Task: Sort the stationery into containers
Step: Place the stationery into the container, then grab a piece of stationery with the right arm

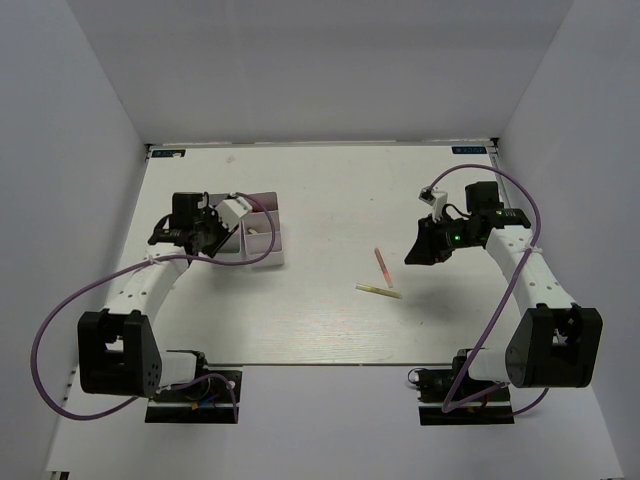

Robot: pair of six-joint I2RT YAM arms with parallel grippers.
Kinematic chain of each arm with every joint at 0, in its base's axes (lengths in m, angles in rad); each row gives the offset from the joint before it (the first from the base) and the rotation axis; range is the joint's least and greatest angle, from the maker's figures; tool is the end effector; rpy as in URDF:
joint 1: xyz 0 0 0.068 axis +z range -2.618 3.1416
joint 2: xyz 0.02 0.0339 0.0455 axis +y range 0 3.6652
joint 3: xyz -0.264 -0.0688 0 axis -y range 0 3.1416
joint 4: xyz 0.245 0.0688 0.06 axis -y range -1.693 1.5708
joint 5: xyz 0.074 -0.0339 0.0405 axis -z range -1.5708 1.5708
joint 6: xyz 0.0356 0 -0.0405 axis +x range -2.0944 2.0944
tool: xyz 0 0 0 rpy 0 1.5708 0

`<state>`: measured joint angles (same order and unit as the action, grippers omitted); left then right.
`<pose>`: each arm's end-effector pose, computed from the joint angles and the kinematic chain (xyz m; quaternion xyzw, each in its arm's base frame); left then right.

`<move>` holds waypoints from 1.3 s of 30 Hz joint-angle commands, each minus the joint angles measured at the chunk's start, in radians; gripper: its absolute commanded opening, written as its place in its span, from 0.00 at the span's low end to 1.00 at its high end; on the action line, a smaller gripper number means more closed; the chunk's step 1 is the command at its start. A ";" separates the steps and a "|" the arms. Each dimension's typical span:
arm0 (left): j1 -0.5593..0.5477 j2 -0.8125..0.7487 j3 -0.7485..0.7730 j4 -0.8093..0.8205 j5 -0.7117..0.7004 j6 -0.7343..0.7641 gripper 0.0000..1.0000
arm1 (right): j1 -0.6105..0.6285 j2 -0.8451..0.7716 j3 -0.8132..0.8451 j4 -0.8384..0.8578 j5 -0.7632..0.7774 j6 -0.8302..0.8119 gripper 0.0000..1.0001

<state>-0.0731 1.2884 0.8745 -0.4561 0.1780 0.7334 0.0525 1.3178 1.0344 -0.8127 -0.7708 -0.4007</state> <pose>0.2640 -0.0257 0.2401 0.3952 0.8485 0.0319 0.3505 0.2498 0.0380 0.2697 -0.2885 0.8578 0.3221 0.2779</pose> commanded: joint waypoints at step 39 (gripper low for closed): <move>0.007 -0.124 -0.105 0.122 -0.014 -0.112 0.49 | -0.005 0.026 0.043 -0.031 -0.050 -0.023 0.45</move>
<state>-0.0727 1.2095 0.7719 -0.3367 0.1471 0.6506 0.0525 1.3373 1.0382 -0.8223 -0.7925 -0.4049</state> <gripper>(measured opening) 0.502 0.451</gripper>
